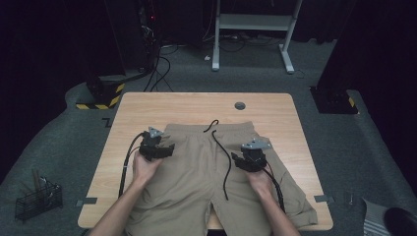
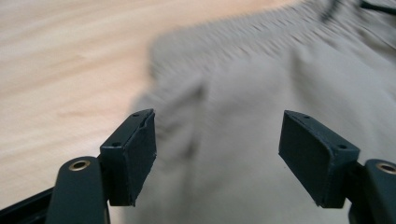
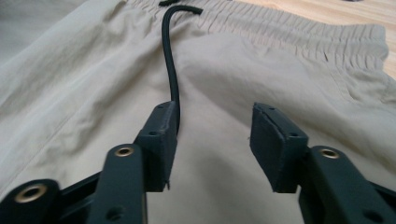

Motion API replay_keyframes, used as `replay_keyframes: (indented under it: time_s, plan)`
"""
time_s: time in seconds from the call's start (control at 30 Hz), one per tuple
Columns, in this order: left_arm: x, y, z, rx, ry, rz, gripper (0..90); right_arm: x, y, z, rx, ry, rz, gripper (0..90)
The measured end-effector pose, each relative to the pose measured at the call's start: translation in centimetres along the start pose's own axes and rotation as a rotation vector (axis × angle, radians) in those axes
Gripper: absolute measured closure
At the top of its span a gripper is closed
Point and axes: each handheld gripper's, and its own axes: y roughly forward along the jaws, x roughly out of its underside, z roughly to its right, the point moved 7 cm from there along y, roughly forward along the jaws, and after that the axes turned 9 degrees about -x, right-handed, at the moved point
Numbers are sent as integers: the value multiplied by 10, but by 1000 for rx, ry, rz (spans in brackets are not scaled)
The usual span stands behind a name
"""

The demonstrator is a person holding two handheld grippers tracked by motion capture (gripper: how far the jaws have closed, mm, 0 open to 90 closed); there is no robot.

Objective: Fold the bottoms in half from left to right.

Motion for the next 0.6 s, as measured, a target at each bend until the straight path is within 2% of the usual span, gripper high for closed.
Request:
replay_keyframes:
  time_s: [0.03, 0.07, 0.1, 0.23, 0.3, 0.33, 0.4, 0.43, 0.6]
  plan:
    - [-4, 6, -7, -3, -18, -13, 278, -1, 5, 2, -12, 8, -1, 585]
    - [-4, 6, -7, -3, -18, -13, 278, -1, 6, 3, -17, 13, -2, 596]
    - [-8, 15, -14, -11, -33, -23, 279, -1, 8, 5, -19, 17, -5, 604]
    - [-10, 27, -20, -13, -39, -42, 285, -4, 10, 10, -11, 30, 7, 618]
    - [-8, 37, -23, 2, -81, -47, 319, -10, 11, 10, -7, 23, 32, 626]
    - [-6, 41, -24, 2, -84, -55, 333, -12, 12, 9, -8, 21, 33, 625]
    - [-4, 44, -24, 7, -87, -64, 362, -17, 16, 7, -7, 11, 35, 622]
    - [-1, 48, -24, 10, -74, -81, 378, -18, 19, 7, -5, 6, 33, 621]
    - [0, 51, -21, 12, -50, -77, 470, -22, 28, 11, 10, 20, 30, 631]
